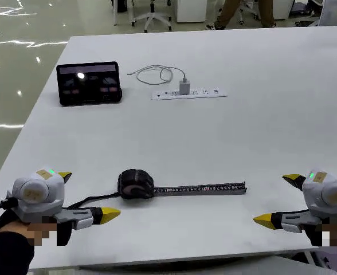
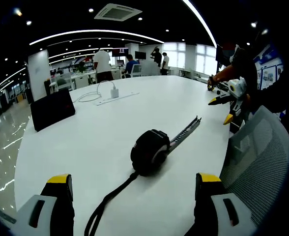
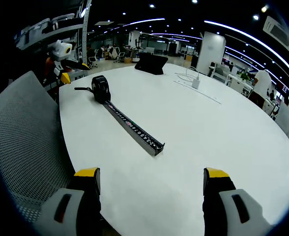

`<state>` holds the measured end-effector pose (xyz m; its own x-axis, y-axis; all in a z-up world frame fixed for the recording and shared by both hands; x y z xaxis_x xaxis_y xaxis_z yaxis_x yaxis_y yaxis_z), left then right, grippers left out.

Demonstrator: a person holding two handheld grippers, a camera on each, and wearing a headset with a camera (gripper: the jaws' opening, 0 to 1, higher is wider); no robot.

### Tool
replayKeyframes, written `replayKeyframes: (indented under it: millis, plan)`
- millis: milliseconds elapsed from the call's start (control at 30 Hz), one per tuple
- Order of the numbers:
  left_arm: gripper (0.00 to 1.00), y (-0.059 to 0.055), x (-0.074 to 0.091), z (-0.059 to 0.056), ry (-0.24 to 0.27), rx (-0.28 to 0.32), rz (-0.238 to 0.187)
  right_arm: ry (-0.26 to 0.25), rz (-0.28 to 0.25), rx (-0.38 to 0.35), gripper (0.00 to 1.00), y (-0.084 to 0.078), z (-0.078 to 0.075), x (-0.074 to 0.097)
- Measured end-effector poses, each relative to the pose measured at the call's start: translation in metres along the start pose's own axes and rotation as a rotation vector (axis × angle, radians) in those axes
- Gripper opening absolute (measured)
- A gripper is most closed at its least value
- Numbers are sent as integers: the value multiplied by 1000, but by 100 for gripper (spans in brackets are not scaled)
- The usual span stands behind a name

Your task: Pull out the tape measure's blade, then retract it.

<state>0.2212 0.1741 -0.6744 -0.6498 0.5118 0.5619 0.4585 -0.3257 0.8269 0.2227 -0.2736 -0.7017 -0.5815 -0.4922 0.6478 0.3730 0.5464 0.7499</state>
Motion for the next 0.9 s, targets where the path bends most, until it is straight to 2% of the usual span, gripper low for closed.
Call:
replayKeyframes:
  millis: [267, 567, 700, 767, 900]
  plan:
    - [100, -7, 1, -2, 9, 20, 10, -14, -20, -25, 84, -5, -2, 12]
    - [100, -2, 2, -4, 16, 38, -5, -23, -14, -31, 86, -7, -3, 17]
    - [100, 2, 0, -5, 16, 41, -13, -23, -22, -50, 88, -8, -4, 22]
    - [100, 4, 1, -8, 15, 39, -14, -11, -27, -82, 87, -10, -5, 25]
    - [100, 7, 1, -10, 11, 54, -28, -23, -22, -99, 90, -9, -6, 28]
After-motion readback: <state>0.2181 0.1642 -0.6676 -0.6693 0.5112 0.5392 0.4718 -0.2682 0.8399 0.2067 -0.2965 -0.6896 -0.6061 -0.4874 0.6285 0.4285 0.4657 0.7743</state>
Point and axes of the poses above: the centre of the closed fingertips' face, and the gripper's own axes: x roughly backward along the fingers, z roughly to its left, y roughly out of its top, the point moved 6 cm from there along x, roughly backward along the fingers, and after that the axes turned 2 degrees about -y, right-handed, at the moved point
